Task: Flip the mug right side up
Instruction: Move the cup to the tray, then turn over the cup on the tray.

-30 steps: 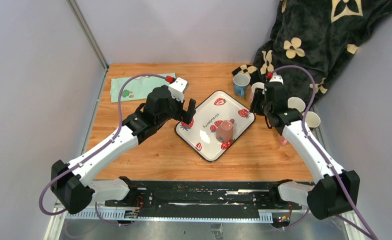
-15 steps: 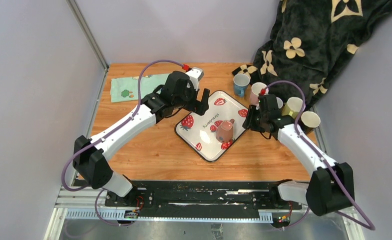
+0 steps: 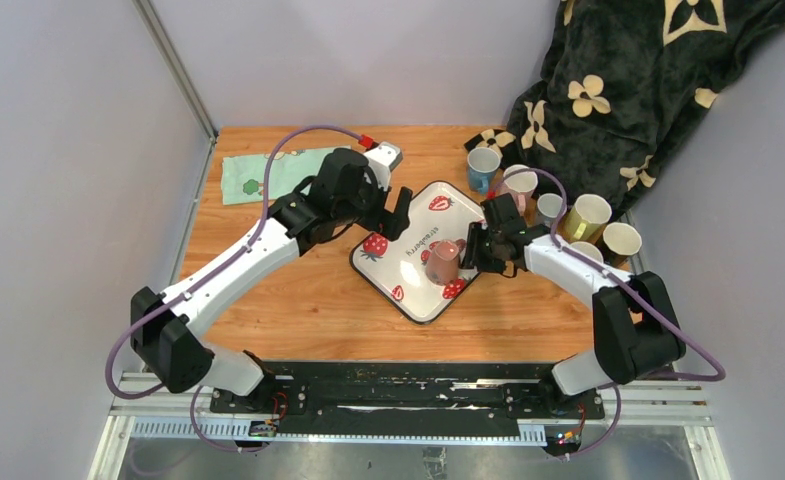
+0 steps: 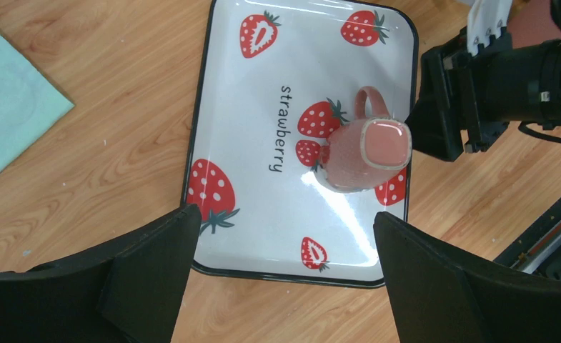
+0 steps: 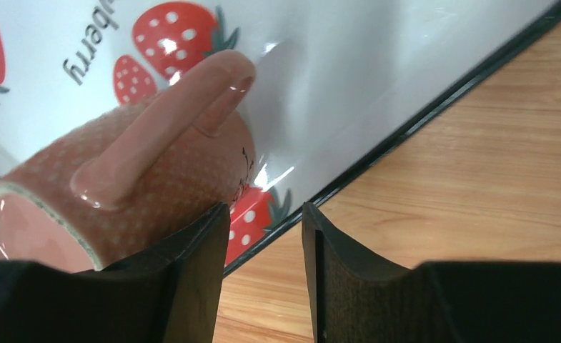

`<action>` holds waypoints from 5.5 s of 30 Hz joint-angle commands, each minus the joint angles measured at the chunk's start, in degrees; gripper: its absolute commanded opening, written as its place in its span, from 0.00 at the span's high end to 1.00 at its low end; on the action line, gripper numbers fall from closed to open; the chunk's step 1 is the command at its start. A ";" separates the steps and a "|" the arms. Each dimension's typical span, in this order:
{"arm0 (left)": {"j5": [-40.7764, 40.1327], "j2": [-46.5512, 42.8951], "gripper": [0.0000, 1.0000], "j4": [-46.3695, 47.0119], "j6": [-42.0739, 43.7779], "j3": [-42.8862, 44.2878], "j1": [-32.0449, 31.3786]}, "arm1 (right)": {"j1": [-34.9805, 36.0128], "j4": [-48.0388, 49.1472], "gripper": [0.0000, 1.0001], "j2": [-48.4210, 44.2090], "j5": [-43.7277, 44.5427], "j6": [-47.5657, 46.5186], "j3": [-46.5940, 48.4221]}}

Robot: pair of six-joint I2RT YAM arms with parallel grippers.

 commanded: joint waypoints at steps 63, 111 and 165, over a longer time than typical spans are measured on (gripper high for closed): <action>-0.46 46.32 0.27 -28.05 29.08 47.78 -12.83 | -6.73 -14.20 0.58 -46.46 12.80 -4.66 -11.70; -2.05 53.34 0.66 -32.26 24.05 51.41 -12.39 | -6.74 -15.18 0.59 -45.54 11.81 -5.37 -11.18; -3.07 9.00 1.00 -2.35 31.90 12.18 -11.89 | -6.77 0.53 0.59 -38.29 -4.25 2.21 -13.72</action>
